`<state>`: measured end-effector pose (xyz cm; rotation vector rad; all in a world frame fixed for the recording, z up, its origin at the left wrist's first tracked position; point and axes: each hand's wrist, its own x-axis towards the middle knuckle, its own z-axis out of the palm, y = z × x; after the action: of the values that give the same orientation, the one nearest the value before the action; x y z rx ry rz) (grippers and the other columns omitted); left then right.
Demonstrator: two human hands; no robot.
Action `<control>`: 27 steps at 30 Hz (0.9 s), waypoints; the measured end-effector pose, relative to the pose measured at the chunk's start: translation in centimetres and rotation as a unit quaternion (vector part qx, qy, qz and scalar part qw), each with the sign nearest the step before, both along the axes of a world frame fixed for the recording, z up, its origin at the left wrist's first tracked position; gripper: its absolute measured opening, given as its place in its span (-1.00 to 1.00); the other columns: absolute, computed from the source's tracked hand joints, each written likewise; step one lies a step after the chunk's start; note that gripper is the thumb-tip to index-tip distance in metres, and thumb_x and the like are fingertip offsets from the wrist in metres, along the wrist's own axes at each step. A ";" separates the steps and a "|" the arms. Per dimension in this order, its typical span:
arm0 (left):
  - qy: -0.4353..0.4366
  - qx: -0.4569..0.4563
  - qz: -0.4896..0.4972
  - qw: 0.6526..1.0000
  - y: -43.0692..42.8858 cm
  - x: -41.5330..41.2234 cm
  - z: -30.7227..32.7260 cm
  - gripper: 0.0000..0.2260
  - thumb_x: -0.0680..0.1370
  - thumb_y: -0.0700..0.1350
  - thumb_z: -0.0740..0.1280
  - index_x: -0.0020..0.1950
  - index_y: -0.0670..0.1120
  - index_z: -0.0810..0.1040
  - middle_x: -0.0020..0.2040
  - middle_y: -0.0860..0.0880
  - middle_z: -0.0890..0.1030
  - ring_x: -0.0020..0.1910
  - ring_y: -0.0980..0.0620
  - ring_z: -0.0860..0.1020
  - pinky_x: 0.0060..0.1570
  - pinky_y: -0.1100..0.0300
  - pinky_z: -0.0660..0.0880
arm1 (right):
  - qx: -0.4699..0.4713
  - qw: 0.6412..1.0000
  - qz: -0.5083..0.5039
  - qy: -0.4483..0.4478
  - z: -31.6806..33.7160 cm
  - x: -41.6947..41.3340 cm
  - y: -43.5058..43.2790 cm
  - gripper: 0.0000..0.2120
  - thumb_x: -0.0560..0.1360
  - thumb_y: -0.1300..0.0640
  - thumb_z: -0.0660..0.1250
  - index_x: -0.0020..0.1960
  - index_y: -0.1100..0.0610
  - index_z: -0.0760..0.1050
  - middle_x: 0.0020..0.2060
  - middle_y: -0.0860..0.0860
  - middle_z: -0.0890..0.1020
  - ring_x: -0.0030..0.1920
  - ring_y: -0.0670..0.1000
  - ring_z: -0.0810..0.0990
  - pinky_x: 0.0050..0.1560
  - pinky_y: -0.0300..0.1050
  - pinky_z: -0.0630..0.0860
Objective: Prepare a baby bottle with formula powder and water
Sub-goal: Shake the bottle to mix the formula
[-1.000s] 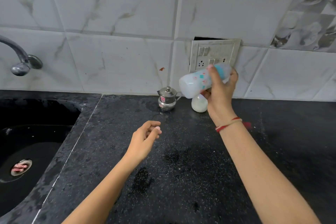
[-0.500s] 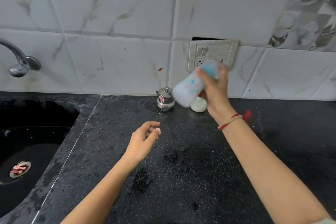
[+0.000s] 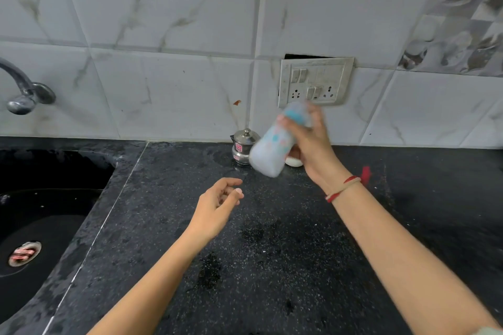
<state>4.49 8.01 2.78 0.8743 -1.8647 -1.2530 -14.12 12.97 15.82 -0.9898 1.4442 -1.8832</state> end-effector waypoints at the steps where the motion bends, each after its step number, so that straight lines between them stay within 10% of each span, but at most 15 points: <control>1: -0.005 -0.006 -0.004 1.000 0.0 0.1 0.0 -0.84 0.61 -0.12 0.26 0.13 0.09 0.53 -0.07 0.00 0.67 -0.11 0.14 0.63 -0.06 0.18 0.54 | 0.049 0.996 0.039 0.059 -0.6 0.0 0.1 -0.51 0.39 0.17 0.47 0.20 -0.05 0.32 0.05 0.07 0.53 -0.03 0.09 0.60 -0.22 -0.01 0.63; 6: -0.002 -0.006 0.005 1.000 0.1 0.2 0.0 -0.85 0.60 -0.11 0.27 0.11 0.12 0.52 -0.06 -0.03 0.65 -0.09 0.10 0.63 -0.03 0.15 0.54 | 0.002 0.998 -0.045 -0.044 -1.1 -1.0 0.0 -0.49 0.43 0.13 0.43 0.28 0.00 0.27 0.08 0.06 0.52 -0.04 0.05 0.60 -0.29 -0.09 0.61; 9: -0.010 -0.011 -0.003 1.000 0.1 0.3 0.0 -0.84 0.60 -0.11 0.27 0.12 0.14 0.51 -0.06 -0.05 0.65 -0.08 0.05 0.63 -0.02 0.11 0.55 | 0.124 0.986 0.074 0.078 -1.7 -0.6 0.2 -0.46 0.38 0.13 0.48 0.25 -0.06 0.31 0.10 0.13 0.55 -0.05 0.10 0.62 -0.30 -0.13 0.59; 13: 0.011 -0.010 0.010 1.000 0.2 0.1 0.1 -0.80 0.57 -0.01 0.25 0.19 0.09 0.51 -0.06 -0.01 0.65 -0.11 0.14 0.62 -0.03 0.09 0.55 | 0.038 0.999 -0.020 -0.034 -1.3 -1.1 -0.2 -0.53 0.43 0.16 0.42 0.24 -0.02 0.29 0.06 0.08 0.51 -0.09 0.04 0.59 -0.29 -0.12 0.58; 17: 0.024 -0.018 0.006 1.000 0.5 -0.3 0.6 -0.79 0.64 -0.07 0.19 0.26 0.03 0.48 -0.07 0.03 0.65 -0.15 0.17 0.61 -0.06 0.11 0.54 | 0.115 0.989 0.071 0.061 -1.8 0.0 -0.4 -0.47 0.39 0.16 0.47 0.25 -0.04 0.31 0.07 0.15 0.54 -0.09 0.08 0.61 -0.30 -0.15 0.57; 22: 0.085 -0.002 0.011 0.996 1.5 -0.1 1.6 -0.64 0.48 0.24 0.19 0.23 0.18 0.41 0.00 0.05 0.62 -0.11 0.14 0.62 -0.12 0.15 0.58 | 0.062 0.998 0.001 -0.014 -1.8 0.7 -0.5 -0.46 0.41 0.12 0.46 0.27 -0.01 0.27 0.03 0.07 0.51 -0.10 0.04 0.59 -0.42 -0.22 0.53; 27: 0.108 0.013 -0.049 0.993 3.0 -1.0 1.8 -0.40 0.32 0.26 0.37 0.30 0.23 0.25 0.23 0.12 0.48 0.04 0.09 0.60 -0.10 0.09 0.62 | 0.068 0.997 0.002 0.044 -3.1 3.1 -1.0 -0.37 0.32 -0.02 0.53 0.28 -0.09 0.28 0.19 0.04 0.47 0.11 0.03 0.56 0.02 -0.02 0.62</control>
<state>3.52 10.97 4.60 0.6379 -1.7389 -1.3771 -11.06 12.00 12.70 -1.0211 1.5976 -1.7310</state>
